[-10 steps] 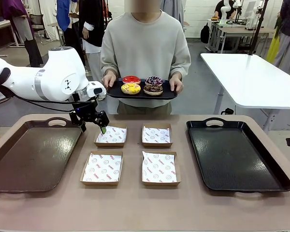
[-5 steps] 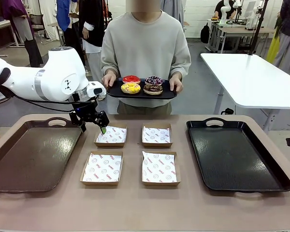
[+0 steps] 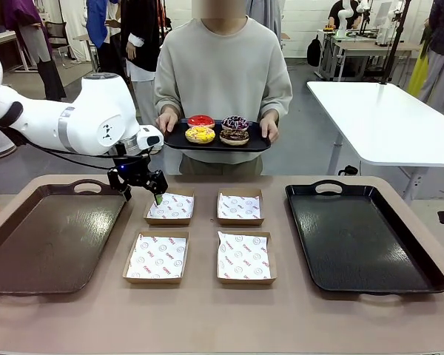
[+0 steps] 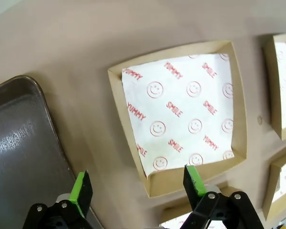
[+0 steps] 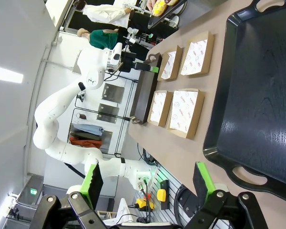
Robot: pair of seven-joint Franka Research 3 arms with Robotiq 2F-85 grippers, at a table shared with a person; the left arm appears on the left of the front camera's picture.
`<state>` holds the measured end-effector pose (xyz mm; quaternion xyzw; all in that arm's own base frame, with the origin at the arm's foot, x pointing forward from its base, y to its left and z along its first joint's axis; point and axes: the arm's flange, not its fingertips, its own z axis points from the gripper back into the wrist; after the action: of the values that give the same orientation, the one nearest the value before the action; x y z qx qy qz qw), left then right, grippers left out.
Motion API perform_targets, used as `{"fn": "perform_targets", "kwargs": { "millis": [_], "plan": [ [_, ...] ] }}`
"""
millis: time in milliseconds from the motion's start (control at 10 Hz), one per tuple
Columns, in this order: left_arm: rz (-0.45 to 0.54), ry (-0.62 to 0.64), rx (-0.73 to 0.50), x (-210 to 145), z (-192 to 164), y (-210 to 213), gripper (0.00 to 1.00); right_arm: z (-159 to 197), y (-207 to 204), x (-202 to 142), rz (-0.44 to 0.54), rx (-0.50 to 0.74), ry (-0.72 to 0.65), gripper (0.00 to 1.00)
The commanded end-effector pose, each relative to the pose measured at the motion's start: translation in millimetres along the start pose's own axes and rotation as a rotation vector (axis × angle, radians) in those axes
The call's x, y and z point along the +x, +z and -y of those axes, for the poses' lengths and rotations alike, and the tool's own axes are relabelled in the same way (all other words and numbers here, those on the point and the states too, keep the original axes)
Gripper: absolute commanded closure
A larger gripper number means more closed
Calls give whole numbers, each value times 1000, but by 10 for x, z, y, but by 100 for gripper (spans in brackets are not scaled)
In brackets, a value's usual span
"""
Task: Individually package the donuts and arrange them on the tray.
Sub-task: Pick up one Paper togo box.
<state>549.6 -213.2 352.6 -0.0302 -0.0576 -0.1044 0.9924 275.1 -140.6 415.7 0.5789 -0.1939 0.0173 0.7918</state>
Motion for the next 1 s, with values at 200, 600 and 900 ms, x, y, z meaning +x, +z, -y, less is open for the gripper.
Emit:
{"fn": "perform_targets", "kwargs": {
  "millis": [200, 600, 900],
  "plan": [
    [-18, 140, 37, 313, 98, -141, 0, -4, -2, 3, 1, 11, 6, 0],
    [-24, 124, 61, 411, 72, -246, 54, -4, -2, 3, 1, 11, 6, 0],
    [-20, 108, 62, 389, 65, -205, 100, -4, -2, 3, 1, 11, 6, 0]
  ]
}}
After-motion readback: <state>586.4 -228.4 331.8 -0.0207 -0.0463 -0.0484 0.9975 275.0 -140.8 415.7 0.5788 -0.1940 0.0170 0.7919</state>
